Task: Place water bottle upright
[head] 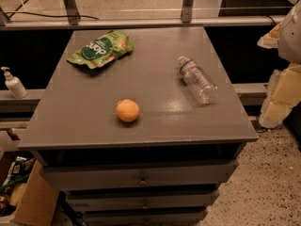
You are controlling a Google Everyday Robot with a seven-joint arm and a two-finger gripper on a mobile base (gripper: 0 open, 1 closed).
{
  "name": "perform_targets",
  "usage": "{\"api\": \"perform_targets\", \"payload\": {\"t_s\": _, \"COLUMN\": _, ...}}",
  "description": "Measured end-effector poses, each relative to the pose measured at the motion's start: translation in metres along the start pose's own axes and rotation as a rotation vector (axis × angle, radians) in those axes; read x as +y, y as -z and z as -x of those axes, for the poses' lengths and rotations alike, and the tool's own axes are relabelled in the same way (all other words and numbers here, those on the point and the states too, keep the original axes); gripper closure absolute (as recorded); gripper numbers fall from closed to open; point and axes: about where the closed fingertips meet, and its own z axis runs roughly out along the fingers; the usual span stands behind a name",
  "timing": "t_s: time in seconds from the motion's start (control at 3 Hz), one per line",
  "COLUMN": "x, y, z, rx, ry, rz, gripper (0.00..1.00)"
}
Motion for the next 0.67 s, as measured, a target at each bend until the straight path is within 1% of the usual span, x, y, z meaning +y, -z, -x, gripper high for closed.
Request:
{"api": "perform_targets", "payload": {"t_s": 0.33, "x": -0.001, "y": 0.0, "z": 0.001, "rx": -0.002, "ry": 0.001, "rz": -0.002, "gripper": 0.0}}
{"api": "perform_targets", "payload": {"t_s": 0.67, "x": -0.012, "y": -0.01, "z": 0.004, "rx": -0.008, "ry": 0.004, "rz": 0.01, "gripper": 0.0}}
